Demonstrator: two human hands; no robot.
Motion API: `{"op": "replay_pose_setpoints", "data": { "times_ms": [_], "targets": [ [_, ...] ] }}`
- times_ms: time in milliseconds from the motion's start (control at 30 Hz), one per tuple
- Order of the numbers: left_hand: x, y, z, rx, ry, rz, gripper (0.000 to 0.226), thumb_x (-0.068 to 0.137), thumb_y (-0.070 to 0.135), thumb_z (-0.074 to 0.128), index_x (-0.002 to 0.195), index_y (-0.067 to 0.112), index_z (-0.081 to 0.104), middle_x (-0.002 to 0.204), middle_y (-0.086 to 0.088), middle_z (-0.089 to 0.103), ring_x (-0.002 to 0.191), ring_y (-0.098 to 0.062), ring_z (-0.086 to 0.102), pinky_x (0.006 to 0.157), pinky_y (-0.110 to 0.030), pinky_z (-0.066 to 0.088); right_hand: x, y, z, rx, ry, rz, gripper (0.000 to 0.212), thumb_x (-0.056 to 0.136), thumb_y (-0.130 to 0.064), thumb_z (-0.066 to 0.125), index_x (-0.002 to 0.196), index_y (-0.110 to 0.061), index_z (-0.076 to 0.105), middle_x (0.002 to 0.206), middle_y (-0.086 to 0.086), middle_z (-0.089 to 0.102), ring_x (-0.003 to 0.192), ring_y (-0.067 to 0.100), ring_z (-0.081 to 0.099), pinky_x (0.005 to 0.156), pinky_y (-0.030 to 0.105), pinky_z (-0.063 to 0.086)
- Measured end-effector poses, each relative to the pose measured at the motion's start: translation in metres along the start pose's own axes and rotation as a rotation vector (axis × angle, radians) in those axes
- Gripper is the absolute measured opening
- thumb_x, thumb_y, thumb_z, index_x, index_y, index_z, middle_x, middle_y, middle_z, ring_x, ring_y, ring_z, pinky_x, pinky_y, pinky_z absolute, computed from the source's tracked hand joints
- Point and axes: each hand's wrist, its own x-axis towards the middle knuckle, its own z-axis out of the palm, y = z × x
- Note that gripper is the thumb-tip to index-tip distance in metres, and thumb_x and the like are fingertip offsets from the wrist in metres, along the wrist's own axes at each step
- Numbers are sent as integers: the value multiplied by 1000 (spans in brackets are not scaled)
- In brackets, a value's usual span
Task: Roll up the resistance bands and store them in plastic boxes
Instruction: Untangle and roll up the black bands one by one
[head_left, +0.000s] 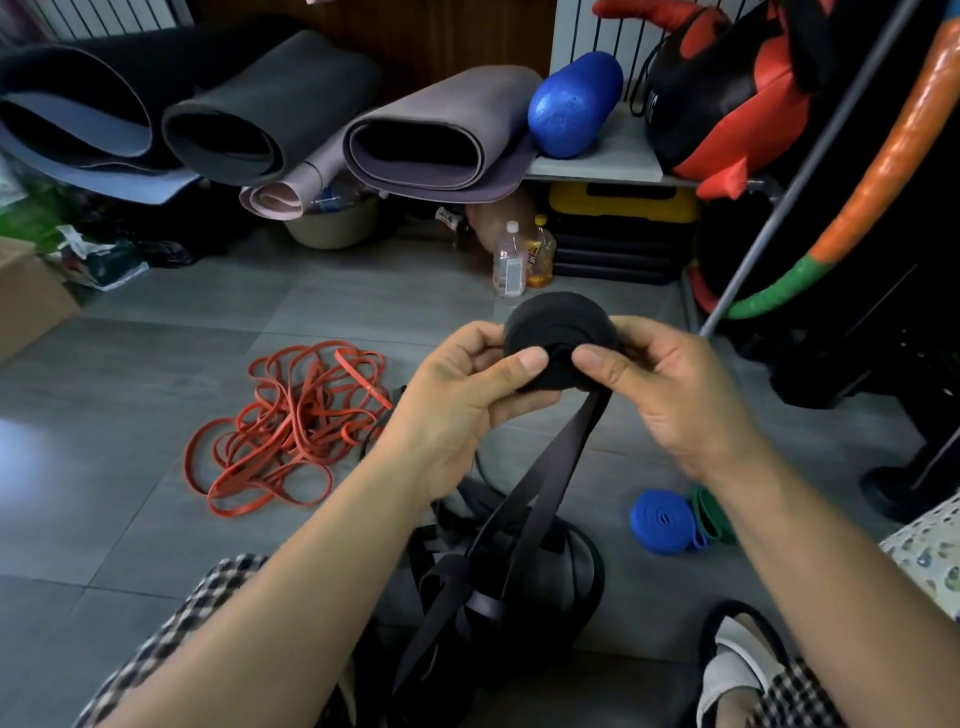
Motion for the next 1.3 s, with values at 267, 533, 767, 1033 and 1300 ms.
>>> {"op": "replay_pose_setpoints", "data": {
  "times_ms": [267,533,767,1033,1300],
  "targets": [
    [1,11,-6,573,-63,115,27,76,-4,67,91,18,65,85,-4,68,76,-12,65,69,-18,55,-2,-1,-9,-306,-132,38,24,65,-28,72,89,-28,67,81,-5,72,80,10,67,75,25,54],
    [-3,12,9,14,24,183,30,65,12,61,95,12,63,83,2,72,80,-13,68,68,-28,57,-2,2,8,206,-12,-13,25,63,-16,80,85,-24,72,85,-11,72,87,3,65,78,16,49],
    [2,15,16,-164,-35,254,27,76,12,60,103,9,57,92,-3,70,87,-17,68,71,-29,57,5,-17,6,215,18,-135,23,70,-24,65,93,-19,67,86,-12,72,89,3,66,79,16,49],
    [5,11,-16,575,-45,81,33,80,1,65,102,26,60,105,-3,65,90,-18,65,77,-26,57,5,8,-10,-490,-67,-45,16,74,-27,70,85,-15,68,78,-1,65,77,16,61,71,28,48],
    [-1,17,-14,459,12,204,29,80,-4,62,95,20,63,91,-3,69,83,-18,67,72,-31,57,2,10,1,-32,-67,25,31,66,-27,67,97,-27,62,90,-10,70,90,6,64,80,19,51]
  ]
}}
